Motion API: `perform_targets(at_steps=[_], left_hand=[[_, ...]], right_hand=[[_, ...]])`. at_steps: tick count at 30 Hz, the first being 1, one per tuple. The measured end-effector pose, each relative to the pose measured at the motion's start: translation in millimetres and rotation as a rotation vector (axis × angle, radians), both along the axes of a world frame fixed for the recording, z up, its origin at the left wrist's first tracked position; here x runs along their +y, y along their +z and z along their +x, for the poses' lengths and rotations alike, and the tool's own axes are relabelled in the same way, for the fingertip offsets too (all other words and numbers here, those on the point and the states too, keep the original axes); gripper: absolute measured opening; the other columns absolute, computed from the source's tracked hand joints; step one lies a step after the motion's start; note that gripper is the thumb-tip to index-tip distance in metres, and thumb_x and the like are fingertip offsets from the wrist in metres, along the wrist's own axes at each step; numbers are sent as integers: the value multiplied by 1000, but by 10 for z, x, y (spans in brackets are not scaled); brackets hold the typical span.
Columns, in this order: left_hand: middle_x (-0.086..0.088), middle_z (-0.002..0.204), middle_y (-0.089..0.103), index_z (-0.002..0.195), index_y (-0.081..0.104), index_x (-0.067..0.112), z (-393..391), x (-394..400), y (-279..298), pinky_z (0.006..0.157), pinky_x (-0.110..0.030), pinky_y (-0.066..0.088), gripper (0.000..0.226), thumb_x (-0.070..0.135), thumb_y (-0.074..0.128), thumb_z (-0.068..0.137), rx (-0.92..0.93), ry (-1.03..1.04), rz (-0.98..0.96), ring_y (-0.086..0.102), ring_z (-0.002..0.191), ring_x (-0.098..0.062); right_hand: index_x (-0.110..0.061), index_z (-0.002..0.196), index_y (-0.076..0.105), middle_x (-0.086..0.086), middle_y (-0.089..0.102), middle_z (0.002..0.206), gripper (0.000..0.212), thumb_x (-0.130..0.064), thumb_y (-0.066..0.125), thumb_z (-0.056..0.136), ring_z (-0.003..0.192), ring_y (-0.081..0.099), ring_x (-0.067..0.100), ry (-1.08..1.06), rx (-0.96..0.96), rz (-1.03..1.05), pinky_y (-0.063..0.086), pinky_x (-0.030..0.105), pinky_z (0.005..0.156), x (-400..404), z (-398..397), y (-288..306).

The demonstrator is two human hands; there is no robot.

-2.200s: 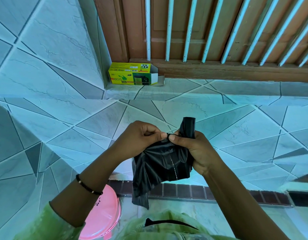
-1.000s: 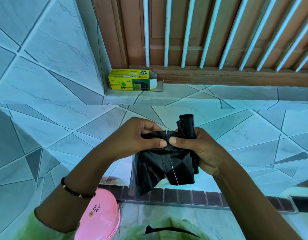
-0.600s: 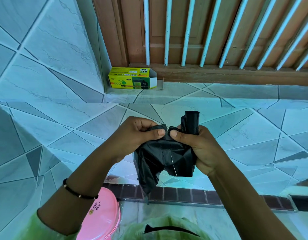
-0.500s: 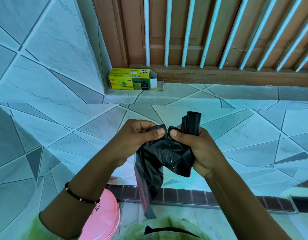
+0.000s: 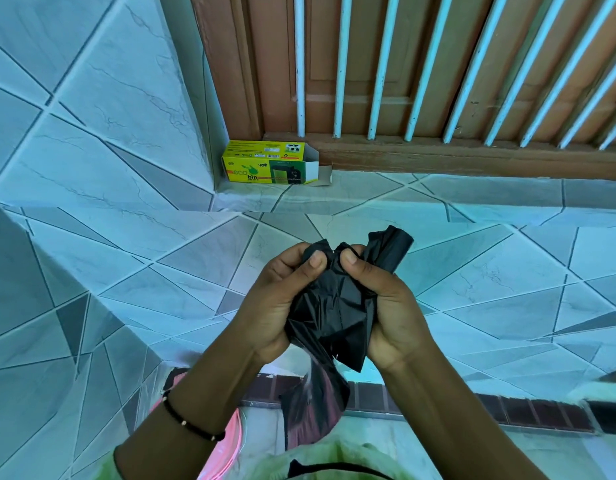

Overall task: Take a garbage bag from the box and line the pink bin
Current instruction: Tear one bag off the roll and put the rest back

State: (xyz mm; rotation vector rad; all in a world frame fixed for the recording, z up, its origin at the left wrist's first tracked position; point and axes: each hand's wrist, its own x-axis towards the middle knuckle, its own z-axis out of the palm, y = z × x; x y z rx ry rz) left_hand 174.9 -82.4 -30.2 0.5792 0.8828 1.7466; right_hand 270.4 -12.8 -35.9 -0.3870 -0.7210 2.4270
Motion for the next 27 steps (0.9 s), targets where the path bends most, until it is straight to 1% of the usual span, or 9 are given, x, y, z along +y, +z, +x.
perform_targets(at_steps=[4,7,9,11,13,15,20,24,27], left_hand=[[-10,97,74,75,70,14,32,20,0,75,-26,57,11,20,65,68,-62,-21,48,71,87,-18],[-7,87,75,71,72,15,71,29,-3,70,-24,57,11,20,65,65,-115,-10,59,71,79,-15],[-5,81,75,69,71,15,79,42,-44,68,-23,57,10,23,69,63,-121,-5,84,71,75,-14],[-4,78,74,68,70,16,59,51,-54,66,-22,56,10,24,69,63,-70,1,73,70,73,-13],[-3,74,73,67,70,16,-39,61,-47,63,-21,55,9,25,67,65,49,-9,3,68,68,-13],[-3,74,70,74,69,12,-175,56,6,63,-20,53,14,26,70,71,275,-41,-94,65,66,-13],[7,65,69,76,68,9,-451,58,221,58,-13,49,19,26,68,68,805,-87,-228,60,60,-4],[0,72,70,78,70,12,-545,75,283,65,-21,50,24,26,81,62,1011,-181,-268,62,66,-9],[-12,92,73,91,66,4,-551,84,224,83,-37,54,29,18,80,70,1035,-254,-322,69,84,-25]], right_hand=[[-11,62,64,10,70,69,19,-8,79,52,66,70,22,0,58,-58,58,32,64,-32,-8,31],[-9,71,64,13,69,78,39,-8,89,41,72,71,24,-7,87,-101,58,36,68,-27,-22,-25],[-6,89,59,17,63,93,61,-11,93,38,80,70,27,-19,72,-122,58,39,75,0,-42,-79],[-5,94,57,18,60,96,65,-15,93,40,82,69,28,-13,42,-88,57,40,79,46,-42,-119],[-5,82,62,17,64,86,52,-18,93,42,76,69,27,0,-15,15,58,39,76,131,-8,-129],[-6,76,67,15,69,81,43,-22,92,45,74,69,25,47,-83,162,58,36,73,255,68,-98],[-2,88,72,14,73,90,43,-18,88,52,83,70,25,274,-412,536,56,31,73,540,222,38],[-5,83,73,13,73,88,19,-3,75,64,81,70,26,328,-509,595,56,33,74,593,243,102],[-7,78,71,11,73,83,17,3,76,64,76,70,25,293,-456,613,56,32,69,591,238,116]])
